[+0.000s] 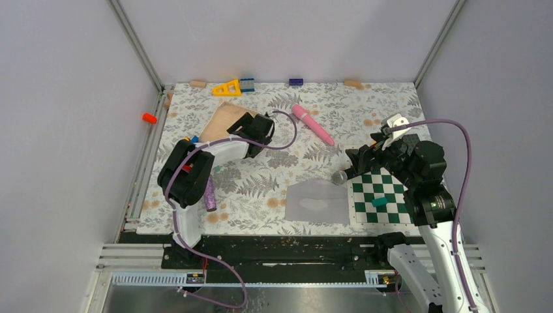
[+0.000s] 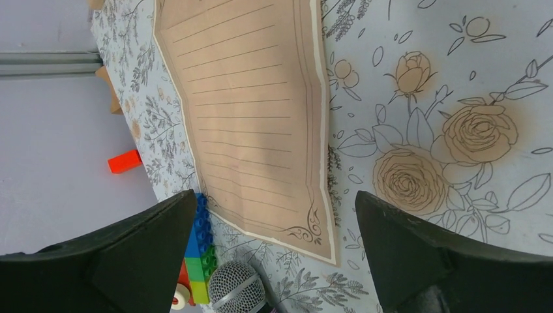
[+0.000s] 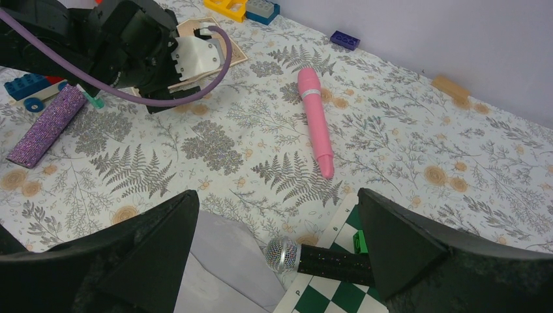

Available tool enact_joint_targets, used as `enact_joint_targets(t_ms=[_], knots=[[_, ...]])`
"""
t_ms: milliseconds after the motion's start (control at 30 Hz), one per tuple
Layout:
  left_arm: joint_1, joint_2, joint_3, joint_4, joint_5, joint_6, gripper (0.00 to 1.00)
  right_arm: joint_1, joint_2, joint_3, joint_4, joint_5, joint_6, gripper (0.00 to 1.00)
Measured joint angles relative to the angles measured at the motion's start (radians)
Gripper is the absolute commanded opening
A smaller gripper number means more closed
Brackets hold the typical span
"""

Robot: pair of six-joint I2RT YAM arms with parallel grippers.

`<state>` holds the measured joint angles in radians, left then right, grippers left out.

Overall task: Place the letter into the envelope and seal it
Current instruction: Pick up the letter from the center of the board.

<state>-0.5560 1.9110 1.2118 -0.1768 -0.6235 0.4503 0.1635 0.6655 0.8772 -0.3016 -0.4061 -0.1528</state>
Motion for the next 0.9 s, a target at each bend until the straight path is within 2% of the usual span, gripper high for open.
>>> enact_joint_targets(t_ms=[400,900], knots=[[0.000,0.078,0.021,0.031,-0.021,0.024,0.84,0.000,0.000,0.000,0.000,0.000,0.000,0.99],[0.007,0.122,0.039,0.067,-0.083,0.032,0.76,0.000,0.000,-0.001,0.000,0.000,0.000,0.99]])
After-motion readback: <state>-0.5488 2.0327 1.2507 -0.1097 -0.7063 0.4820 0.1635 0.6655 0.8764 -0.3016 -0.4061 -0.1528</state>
